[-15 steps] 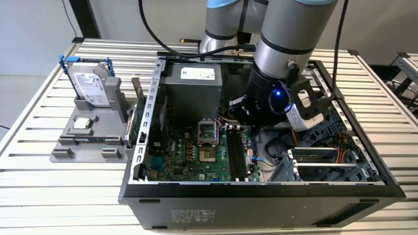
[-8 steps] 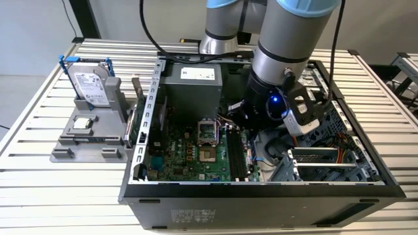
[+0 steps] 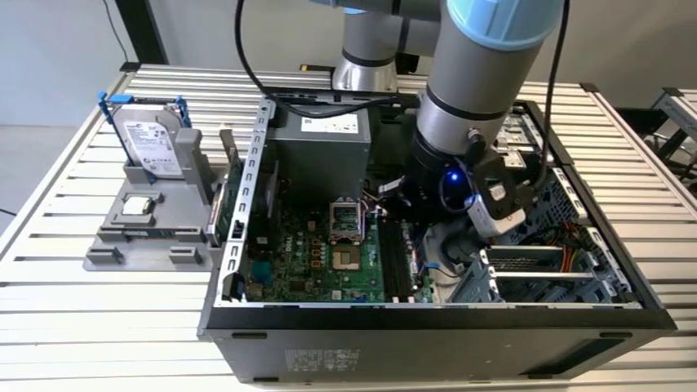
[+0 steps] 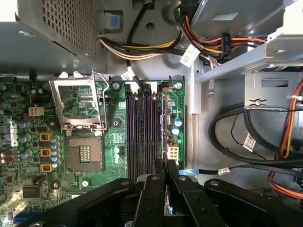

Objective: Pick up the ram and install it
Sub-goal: 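Insert the ram into the slot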

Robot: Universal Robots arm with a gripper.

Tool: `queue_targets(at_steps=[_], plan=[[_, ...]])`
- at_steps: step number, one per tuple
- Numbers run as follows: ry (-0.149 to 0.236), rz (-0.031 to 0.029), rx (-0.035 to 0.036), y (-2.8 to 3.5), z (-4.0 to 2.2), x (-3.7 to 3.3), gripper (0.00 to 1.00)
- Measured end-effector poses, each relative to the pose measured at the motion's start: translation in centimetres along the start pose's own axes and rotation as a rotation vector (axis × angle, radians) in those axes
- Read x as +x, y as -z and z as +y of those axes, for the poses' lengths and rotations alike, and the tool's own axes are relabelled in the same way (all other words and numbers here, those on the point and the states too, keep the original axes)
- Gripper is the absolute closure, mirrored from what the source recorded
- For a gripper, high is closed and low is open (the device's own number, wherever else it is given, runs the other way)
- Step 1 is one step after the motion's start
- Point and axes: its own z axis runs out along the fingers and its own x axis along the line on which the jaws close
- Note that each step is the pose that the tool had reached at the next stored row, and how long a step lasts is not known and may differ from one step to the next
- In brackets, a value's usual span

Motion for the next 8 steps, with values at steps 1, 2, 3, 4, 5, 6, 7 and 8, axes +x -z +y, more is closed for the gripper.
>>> queue_targets(at_steps=[1, 2, 3, 4, 5, 6, 7, 8], plan=[[0.000, 0.0000, 0.0000, -0.18, -0.04, 0.00, 1.00], [0.000, 0.0002, 0.0001, -0.36, -0.11, 0.00, 1.00], [0.000, 0.0007, 0.0001, -0.49, -0.19, 0.00, 1.00], [0.000, 0.0010, 0.0001, -0.61, -0.25, 0.00, 1.00], [0.000, 0.0011, 0.0000, -0.75, -0.29, 0.00, 1.00], [0.000, 0.0011, 0.0000, -0.91, -0.32, 0.01, 1.00], [0.000, 0.0011, 0.0001, -1.09, -0.34, 0.00, 1.00], [0.000, 0.0011, 0.0002, -1.27, -0.35, 0.00, 1.00]])
